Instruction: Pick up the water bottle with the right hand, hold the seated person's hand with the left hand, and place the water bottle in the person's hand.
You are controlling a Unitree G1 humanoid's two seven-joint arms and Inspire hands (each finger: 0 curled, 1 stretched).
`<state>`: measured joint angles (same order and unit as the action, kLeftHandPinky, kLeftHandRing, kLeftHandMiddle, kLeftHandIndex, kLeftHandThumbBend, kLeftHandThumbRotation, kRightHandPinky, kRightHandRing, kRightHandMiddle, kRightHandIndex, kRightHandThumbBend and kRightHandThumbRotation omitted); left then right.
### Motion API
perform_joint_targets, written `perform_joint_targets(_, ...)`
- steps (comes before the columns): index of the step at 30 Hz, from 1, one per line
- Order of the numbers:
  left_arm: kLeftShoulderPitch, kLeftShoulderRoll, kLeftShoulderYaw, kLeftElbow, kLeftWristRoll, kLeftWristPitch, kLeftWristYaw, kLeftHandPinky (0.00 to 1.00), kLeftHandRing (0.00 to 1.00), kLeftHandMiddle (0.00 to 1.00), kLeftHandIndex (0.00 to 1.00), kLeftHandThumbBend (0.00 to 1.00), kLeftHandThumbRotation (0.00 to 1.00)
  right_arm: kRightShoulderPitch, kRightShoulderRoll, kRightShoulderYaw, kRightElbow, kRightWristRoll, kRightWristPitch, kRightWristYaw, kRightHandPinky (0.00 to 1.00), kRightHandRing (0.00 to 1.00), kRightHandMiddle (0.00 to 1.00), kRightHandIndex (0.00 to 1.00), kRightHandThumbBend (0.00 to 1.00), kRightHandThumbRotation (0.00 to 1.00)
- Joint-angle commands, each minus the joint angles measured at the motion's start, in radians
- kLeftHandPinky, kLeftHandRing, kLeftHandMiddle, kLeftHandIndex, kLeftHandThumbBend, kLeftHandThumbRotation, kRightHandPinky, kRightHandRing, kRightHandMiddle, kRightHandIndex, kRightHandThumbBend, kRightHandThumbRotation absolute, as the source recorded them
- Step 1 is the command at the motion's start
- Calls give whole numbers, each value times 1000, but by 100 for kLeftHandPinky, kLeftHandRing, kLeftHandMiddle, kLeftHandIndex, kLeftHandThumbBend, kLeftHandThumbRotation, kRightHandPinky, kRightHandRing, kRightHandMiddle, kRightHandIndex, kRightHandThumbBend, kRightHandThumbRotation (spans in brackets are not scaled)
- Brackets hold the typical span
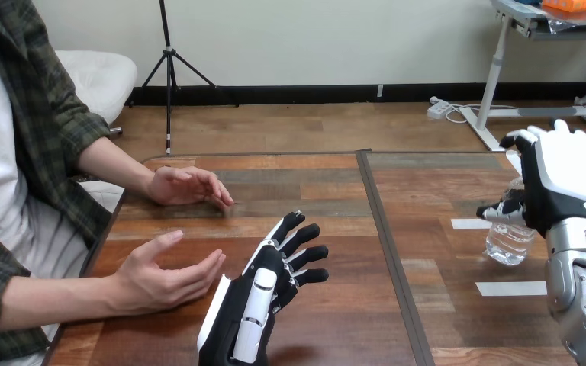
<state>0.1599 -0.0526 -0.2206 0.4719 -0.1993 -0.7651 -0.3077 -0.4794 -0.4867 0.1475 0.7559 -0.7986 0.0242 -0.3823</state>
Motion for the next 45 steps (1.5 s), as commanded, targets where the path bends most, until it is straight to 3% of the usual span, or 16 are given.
perform_joint_targets(1, -30, -48, 5, -43, -9, -12, -6, 73, 81, 86, 91, 46, 100, -114, -37, 13, 27, 14, -6, -18, 100, 100, 87, 77, 80, 10)
perform_joint_targets(10, -28, -48, 6, -45, -1, -8, 1, 72, 80, 86, 91, 46, 100, -138, -43, 24, 78, 29, 6, -7, 100, 100, 88, 78, 78, 13)
perform_joint_targets(17, -31, -47, 5, -41, -6, -14, -6, 72, 80, 86, 91, 46, 100, -137, -39, 10, 90, 75, -8, 11, 100, 100, 88, 78, 77, 11)
perform_joint_targets(34, -29, -48, 5, -44, 1, -14, 0, 72, 80, 86, 91, 47, 100, -131, -35, 19, 80, 145, -4, 53, 68, 84, 84, 76, 72, 1)
perform_joint_targets(45, -30, -50, 7, -45, -6, -13, -1, 71, 80, 86, 91, 47, 100, -140, -19, 19, 92, 178, 0, 46, 52, 70, 76, 70, 71, 0)
